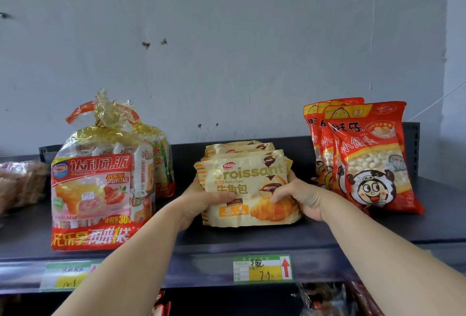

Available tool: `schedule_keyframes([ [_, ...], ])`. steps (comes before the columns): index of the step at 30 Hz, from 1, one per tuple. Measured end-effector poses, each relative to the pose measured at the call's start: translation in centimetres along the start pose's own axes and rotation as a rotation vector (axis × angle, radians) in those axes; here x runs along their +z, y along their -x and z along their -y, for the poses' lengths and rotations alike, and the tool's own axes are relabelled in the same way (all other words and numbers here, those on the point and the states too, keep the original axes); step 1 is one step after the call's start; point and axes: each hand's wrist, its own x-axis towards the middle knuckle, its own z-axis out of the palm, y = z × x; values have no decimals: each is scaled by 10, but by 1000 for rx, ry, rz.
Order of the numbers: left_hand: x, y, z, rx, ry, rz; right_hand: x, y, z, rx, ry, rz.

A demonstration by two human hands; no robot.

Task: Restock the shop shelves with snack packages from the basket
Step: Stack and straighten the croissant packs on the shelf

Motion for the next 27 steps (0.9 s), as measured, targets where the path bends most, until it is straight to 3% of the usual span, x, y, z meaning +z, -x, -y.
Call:
schedule_keyframes([
  [4, -5, -4, -4, -18, -25, 77, -1, 0, -2, -8, 58, 0],
  [7, -5, -6, -14, -12, 283, 106, -2, 1, -6, -29, 71, -70],
  [9, -3, -12, -21, -49, 512, 42, 1, 3, -6, -73, 134, -120],
  [12, 2, -27, -31, -112, 598, -67, 14, 12, 0, -228, 520, -360],
  [14, 0, -37, -49, -112, 449, -111, 26, 23, 5, -412, 909, -506],
  [16, -8, -48, -78, -92, 115, -142, 37, 32, 9, -575, 1164, -470],
  [20, -7, -71, -127, 17, -783, -110, 44, 22, 0, -612, 1313, -374],
  [22, 7, -83, -137, 22, -1080, -58, 44, 13, -4, -635, 1320, -410],
  [25, 27, -101, -130, -108, -1242, 10, 43, 5, -9, -674, 1319, -454],
  [27, 37, -109, -122, -210, -1145, 39, 41, 4, -10, -692, 1327, -457],
])
